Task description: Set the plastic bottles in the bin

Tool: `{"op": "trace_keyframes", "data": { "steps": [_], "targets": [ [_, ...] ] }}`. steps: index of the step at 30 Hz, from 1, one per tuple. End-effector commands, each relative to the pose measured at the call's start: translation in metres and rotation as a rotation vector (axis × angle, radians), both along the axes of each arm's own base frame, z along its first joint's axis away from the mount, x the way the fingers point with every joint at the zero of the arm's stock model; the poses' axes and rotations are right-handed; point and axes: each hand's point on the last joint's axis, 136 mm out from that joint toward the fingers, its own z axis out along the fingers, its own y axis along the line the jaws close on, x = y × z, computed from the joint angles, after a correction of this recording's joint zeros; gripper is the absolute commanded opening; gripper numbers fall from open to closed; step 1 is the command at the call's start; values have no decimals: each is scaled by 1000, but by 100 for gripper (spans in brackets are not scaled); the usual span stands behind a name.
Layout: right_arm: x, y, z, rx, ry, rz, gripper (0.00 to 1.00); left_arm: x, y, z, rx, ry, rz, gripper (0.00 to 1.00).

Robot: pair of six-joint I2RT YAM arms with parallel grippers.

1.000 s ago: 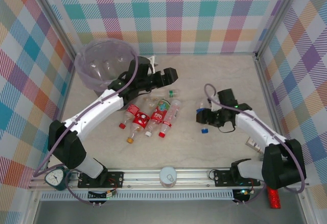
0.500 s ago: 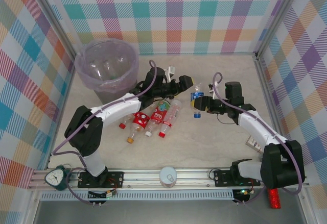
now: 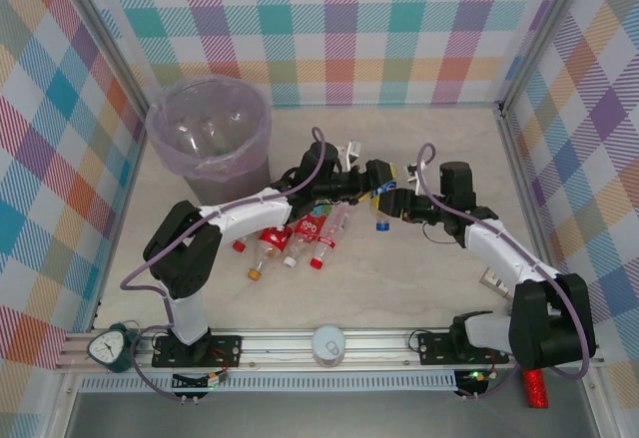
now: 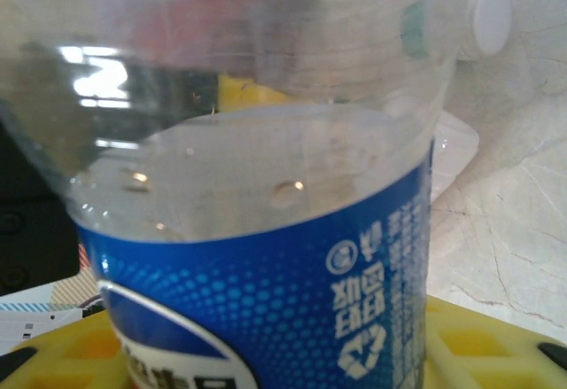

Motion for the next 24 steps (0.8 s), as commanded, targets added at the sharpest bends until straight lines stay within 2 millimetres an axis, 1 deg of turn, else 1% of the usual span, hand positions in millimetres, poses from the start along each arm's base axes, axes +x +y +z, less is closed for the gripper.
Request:
{"op": "trace_keyframes", "data": {
  "steps": [1,6,10,13,16,17,18,19,22,24],
  "targets": [
    [1,7,10,40,-32,35,53,-3,-10,5,-16,-20,-32,85],
    [-2,6,7,36,-21,35,53,-1,-14,6,-28,-22,-34,68],
    [-1,7,8,36,-25,37,54,1,-16,2,-23,-20,-30,61],
    [-2,6,9,23,-14,42,54,4,-15,-2,-11,-20,-21,58],
    [-5,8,12,20,-5,64,55,6,-18,-3,-16,-24,-23,58],
    [-6,8,14,23,-3,74,55,6,-20,-3,-26,-23,-29,62],
    [-7,9,14,26,5,84,55,7,-23,-2,-39,-18,-32,69],
    [-8,10,13,26,11,89,55,8,-25,-2,-49,-15,-35,73],
    [-10,10,13,32,9,98,55,10,-32,-3,-57,-4,-50,74],
    [-11,10,15,35,-6,98,55,12,-35,-5,-56,1,-54,70]
  ]
}}
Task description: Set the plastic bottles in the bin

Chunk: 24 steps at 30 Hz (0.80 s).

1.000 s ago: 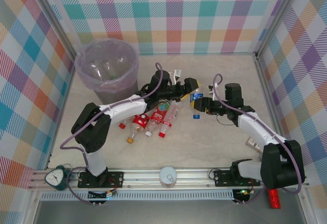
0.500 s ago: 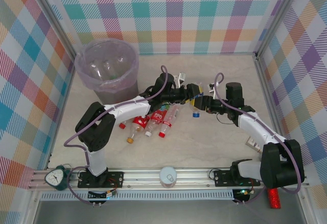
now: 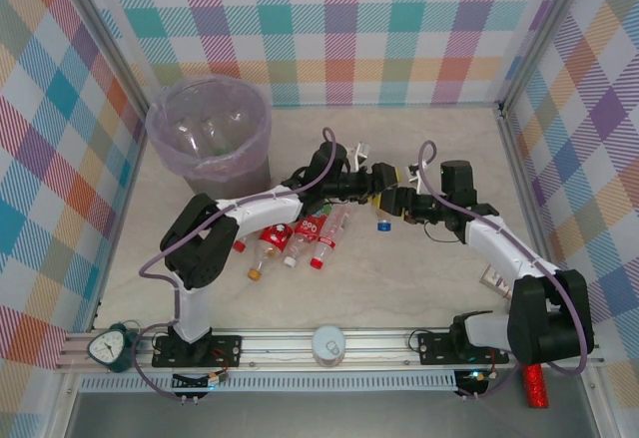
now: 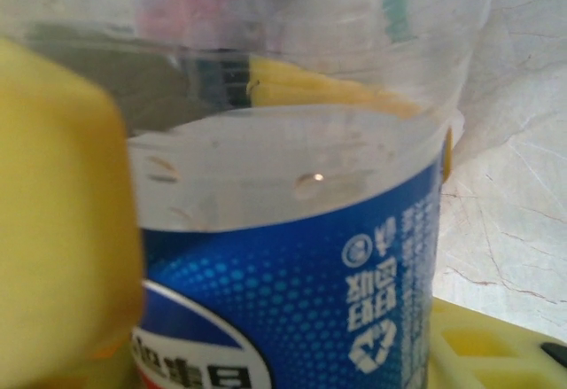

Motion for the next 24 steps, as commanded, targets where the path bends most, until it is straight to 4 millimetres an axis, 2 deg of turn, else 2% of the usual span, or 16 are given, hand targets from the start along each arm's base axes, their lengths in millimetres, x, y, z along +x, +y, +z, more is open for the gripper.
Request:
{"op": "trace_keyframes", "data": {
  "steps": [1,5,7,11,13,15,20,24],
  "targets": [
    [-11,13,21,46,-77,106,55,2,-14,13,-48,-11,-10,68],
    [-12,13,22,40,-82,116,56,3,-14,12,-44,-12,-5,58],
    [-12,13,23,32,-81,120,60,4,-14,11,-33,-13,-3,53],
    [-13,4,26,-52,-102,103,80,7,-10,12,18,-35,5,51],
    [-18,-6,25,-128,-103,88,89,11,-5,18,27,-50,19,50],
    [-23,-19,26,-196,-94,66,93,14,-1,21,33,-62,31,48],
    [-33,-50,39,-277,-98,-46,99,20,5,27,60,-84,50,47],
    [-19,-78,50,-310,-141,-250,99,25,13,51,92,-133,51,46]
  ]
}}
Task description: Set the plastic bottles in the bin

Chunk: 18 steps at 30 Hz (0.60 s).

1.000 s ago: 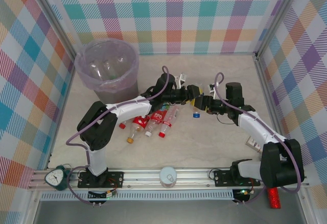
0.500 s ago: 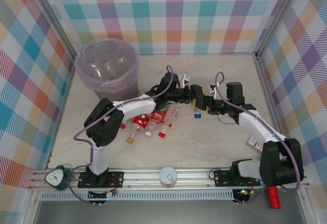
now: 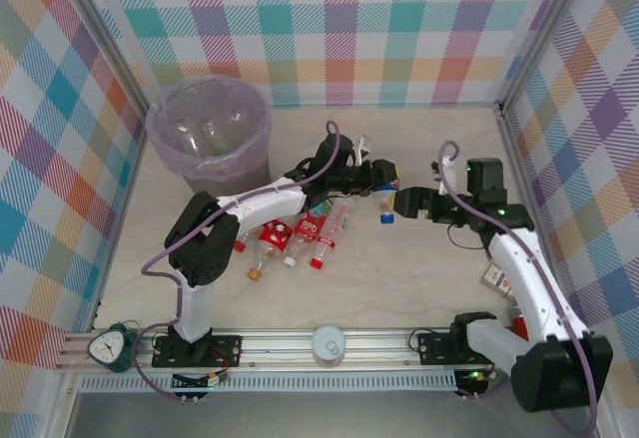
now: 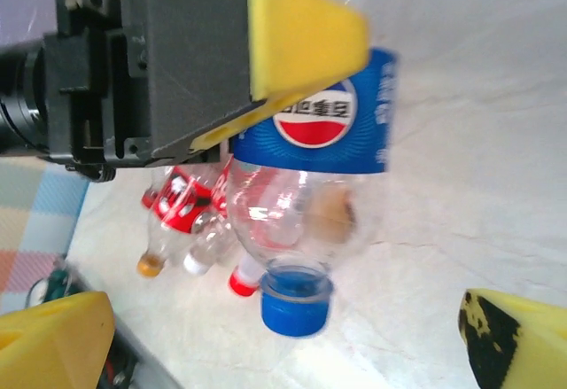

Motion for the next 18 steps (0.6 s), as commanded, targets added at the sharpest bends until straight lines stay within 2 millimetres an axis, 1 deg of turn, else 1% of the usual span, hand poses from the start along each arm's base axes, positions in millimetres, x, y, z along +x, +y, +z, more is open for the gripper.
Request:
{"op": "trace_keyframes", "data": {
  "steps": [1,2,3,5,7,8,11,14,16,18],
  "targets": [
    [10,-25,-5,-45,4,-165,99,7,14,62,8,-138,7,46],
    [15,-28,-6,-45,10,-200,99,9,19,76,17,-174,10,46],
    [18,-31,-7,-39,24,-229,99,10,24,94,22,-216,13,46],
    [21,-26,-4,-2,25,-219,99,16,38,128,34,-282,27,45],
    [24,-20,-1,44,17,-201,99,25,59,155,49,-312,61,42],
    [24,-17,-1,56,18,-193,99,30,69,164,54,-326,77,41],
    [21,-15,-9,60,45,-174,99,50,112,190,105,-364,154,38],
    [16,-17,-17,36,60,-178,99,72,158,218,111,-396,251,33],
    [13,-18,-20,34,65,-178,99,85,195,237,111,-420,336,30],
    [11,-16,-22,44,70,-172,99,95,231,250,129,-444,421,26]
  ]
}}
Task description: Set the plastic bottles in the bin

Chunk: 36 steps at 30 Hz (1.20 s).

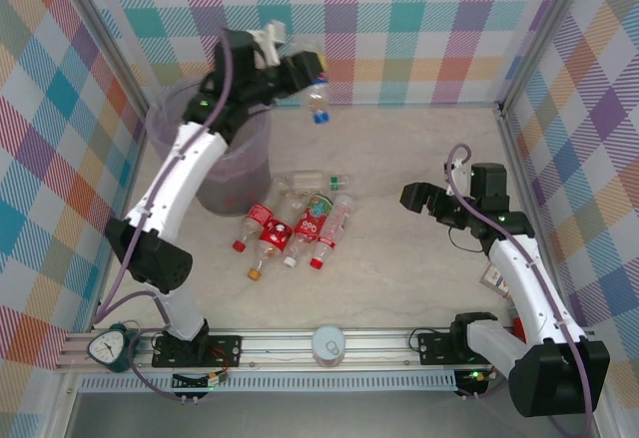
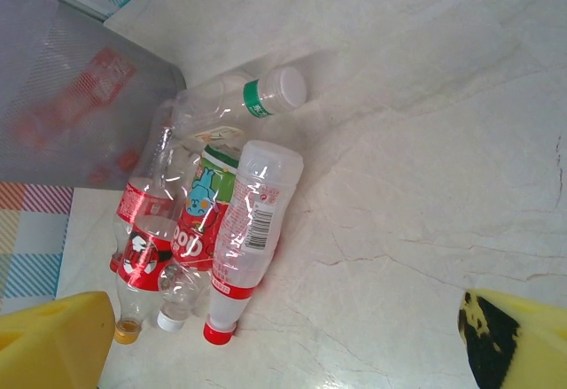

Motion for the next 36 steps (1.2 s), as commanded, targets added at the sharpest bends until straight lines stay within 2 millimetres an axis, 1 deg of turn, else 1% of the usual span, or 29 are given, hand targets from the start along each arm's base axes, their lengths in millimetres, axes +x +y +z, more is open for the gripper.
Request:
{"op": "trace_keyframes", "data": {
  "steps": [1,3,5,6,8,12,17,20,23,25,29,33,36],
  "targets": [
    [-5,3,1,30,-7,9,99,5,56,7,56,11,125,25],
    [-6,4,0,42,-6,8,99,14,99,8,71,21,225,20],
    [-7,4,-1,51,-6,9,99,19,136,1,95,53,311,16],
    [-8,5,-3,52,-1,14,99,21,152,-4,119,68,348,15],
    [-8,6,-5,50,5,20,99,20,175,-16,171,104,402,13],
    [-7,7,-7,53,16,26,99,17,196,-42,315,158,446,12],
    [-6,9,-9,76,23,23,99,20,221,-71,492,229,510,10],
    [-4,11,-16,91,38,27,100,22,231,-89,565,273,528,10],
    [-2,14,-19,112,52,42,100,25,233,-111,602,317,517,10],
    [-1,15,-21,113,56,47,100,27,234,-129,623,356,505,10],
    [-2,14,-26,103,63,41,100,27,231,-165,643,419,481,10],
    [-3,14,-32,107,79,44,100,21,224,-203,674,465,465,9],
    [-3,15,-34,115,84,48,100,16,220,-226,640,491,452,9]
  ]
}}
